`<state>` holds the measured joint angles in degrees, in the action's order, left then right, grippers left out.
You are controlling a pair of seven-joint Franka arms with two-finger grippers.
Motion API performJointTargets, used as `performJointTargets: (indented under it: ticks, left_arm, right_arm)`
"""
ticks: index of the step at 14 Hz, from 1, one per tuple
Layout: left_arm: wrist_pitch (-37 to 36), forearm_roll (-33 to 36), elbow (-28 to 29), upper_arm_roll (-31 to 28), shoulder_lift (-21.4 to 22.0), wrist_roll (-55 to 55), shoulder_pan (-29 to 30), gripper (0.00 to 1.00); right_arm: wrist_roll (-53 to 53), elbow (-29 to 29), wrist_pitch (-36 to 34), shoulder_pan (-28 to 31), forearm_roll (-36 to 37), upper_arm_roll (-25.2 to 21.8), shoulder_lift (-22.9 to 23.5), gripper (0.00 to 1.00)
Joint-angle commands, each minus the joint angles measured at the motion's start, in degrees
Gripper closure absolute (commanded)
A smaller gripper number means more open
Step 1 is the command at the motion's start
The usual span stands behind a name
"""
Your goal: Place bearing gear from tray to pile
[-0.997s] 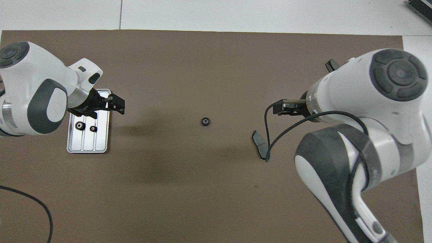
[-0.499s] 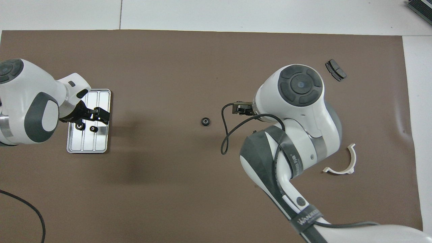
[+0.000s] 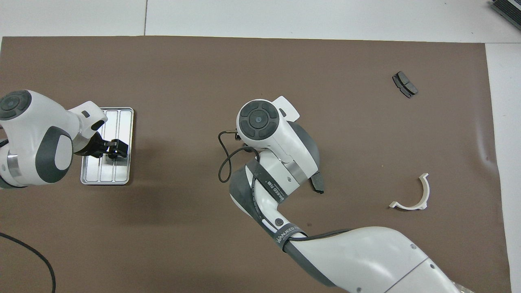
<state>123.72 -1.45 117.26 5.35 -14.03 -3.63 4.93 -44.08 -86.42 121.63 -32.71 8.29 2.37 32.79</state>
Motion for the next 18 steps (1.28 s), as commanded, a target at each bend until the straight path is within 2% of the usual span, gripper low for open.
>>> performJointTargets:
  ticks: [1, 5, 7, 13, 18]
  left_arm:
    - [2.4, 0.83, 1.65, 0.54, 0.41, 0.11, 0.69, 0.23]
    - [2.75, 0.83, 1.65, 0.54, -0.03, 0.03, 0.6, 0.42]
    - [2.84, 0.83, 1.65, 0.54, -0.12, 0.03, 0.6, 0.5]
    - [2.84, 0.83, 2.01, 0.54, -0.12, -0.06, 0.6, 0.72]
    - [2.23, 0.83, 1.31, 0.45, -0.21, -0.24, 0.69, 0.85]
  right_arm:
    - [-2.58, 3.28, 2.8, -0.68, 0.94, 0.09, 3.68, 0.0]
    - [-2.68, 2.31, 5.54, -0.86, 0.59, 0.09, 3.86, 0.0]
    - [-2.59, 0.74, 6.77, -1.47, 0.24, 0.27, 3.77, 0.11]
    - [-2.41, -1.91, 8.53, -1.92, 0.06, 0.53, 3.33, 0.2]
    - [-2.41, -2.53, 8.62, -2.09, 0.06, 0.62, 3.07, 0.43]
